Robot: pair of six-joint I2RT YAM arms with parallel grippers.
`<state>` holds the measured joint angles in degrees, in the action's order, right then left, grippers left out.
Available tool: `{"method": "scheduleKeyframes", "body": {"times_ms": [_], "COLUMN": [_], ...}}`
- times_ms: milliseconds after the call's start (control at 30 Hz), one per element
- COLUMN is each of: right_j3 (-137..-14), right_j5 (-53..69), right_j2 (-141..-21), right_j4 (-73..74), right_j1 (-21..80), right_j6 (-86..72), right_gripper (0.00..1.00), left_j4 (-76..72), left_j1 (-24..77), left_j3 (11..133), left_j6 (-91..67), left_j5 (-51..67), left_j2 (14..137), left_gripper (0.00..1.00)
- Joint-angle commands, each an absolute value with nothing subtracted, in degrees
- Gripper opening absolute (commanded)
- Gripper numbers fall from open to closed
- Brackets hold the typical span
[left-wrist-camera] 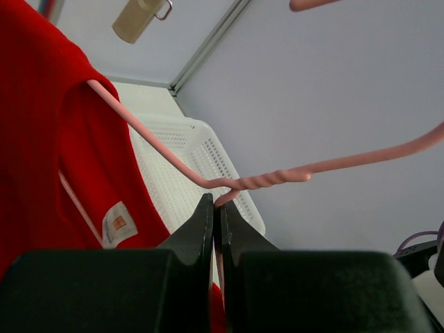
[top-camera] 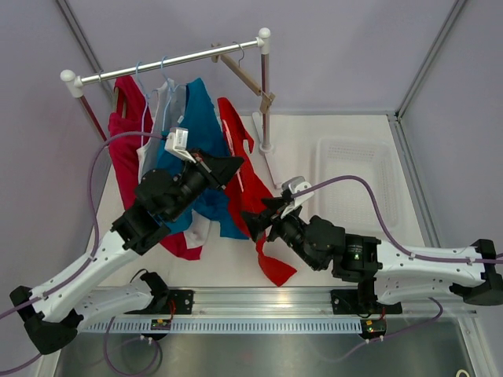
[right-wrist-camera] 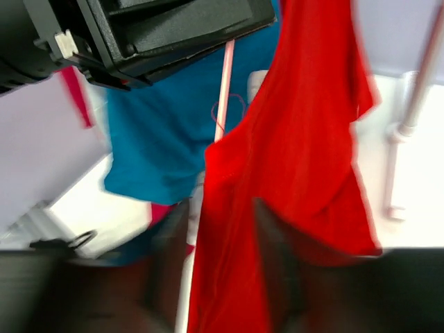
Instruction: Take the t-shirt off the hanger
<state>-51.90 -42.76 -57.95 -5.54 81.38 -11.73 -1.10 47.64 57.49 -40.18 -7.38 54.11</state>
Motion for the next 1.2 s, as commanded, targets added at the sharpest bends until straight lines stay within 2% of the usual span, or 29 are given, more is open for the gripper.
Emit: {"method": "scheduleKeyframes", "body": {"times_ms": [0,133,300,433,467,533,567,633,667,700,733,800,1000,1167], "right_j3": [-55.46,-53.36,-50.28,-48.43,-48.25,-47.99,-47.99,-47.99,-47.99,-47.99,-48.08,-48.60,-47.39,-40.61], "right_j5": [-35.60,-29.46,-23.82,-26.09,-28.19,-30.22,-31.89,-33.57,-34.53,-34.71,-35.06,-37.17,-41.04,-44.38], "right_j2": [-58.01,-56.87,-56.42,-57.21,-57.48,-58.18,-58.36,-59.15,-59.41,-59.76,-60.64,-62.30,-64.42,-64.60], "right_j4": [-0.89,-0.61,0.52,2.81,3.25,3.78,3.78,3.25,2.90,2.81,2.99,3.95,9.23,2.31], "right_j1": [83.40,86.30,87.71,89.73,89.82,90.44,90.79,91.93,92.19,92.37,92.55,93.60,95.45,95.36], "right_j6": [-15.29,-18.71,-22.14,-24.87,-25.22,-25.92,-25.84,-25.49,-25.58,-25.49,-25.75,-25.75,-30.84,-34.10], "right_gripper": [0.78,0.94,0.95,0.93,0.90,0.78,0.63,0.48,0.29,0.16,0.08,0.00,0.00,0.00], "left_j4": [-5.19,-4.31,-2.90,-1.76,-1.67,-1.67,-1.58,-0.88,-0.62,-0.53,-0.61,-1.31,-1.41,-0.18], "left_j1": [47.20,47.20,47.20,47.20,47.20,47.20,47.20,47.28,47.20,47.20,47.20,47.20,47.20,47.20], "left_j3": [56.87,57.92,61.43,64.07,64.86,65.39,65.91,66.44,67.05,67.41,67.59,68.46,76.10,85.33], "left_j6": [-40.43,-40.61,-38.41,-37.27,-37.27,-37.62,-37.79,-37.97,-37.97,-37.97,-38.40,-39.46,-40.87,-40.08], "left_j5": [-10.37,-10.20,-9.06,-8.09,-7.91,-6.86,-6.42,-6.07,-6.15,-6.15,-6.15,-5.19,-1.33,2.54], "left_j2": [47.82,44.74,44.74,44.47,44.39,44.04,43.95,43.77,43.77,43.60,43.77,44.03,46.75,48.95], "left_gripper": [0.00,0.00,0.00,0.00,0.00,0.00,0.00,0.00,0.00,0.00,0.00,0.00,0.00,0.00]}}
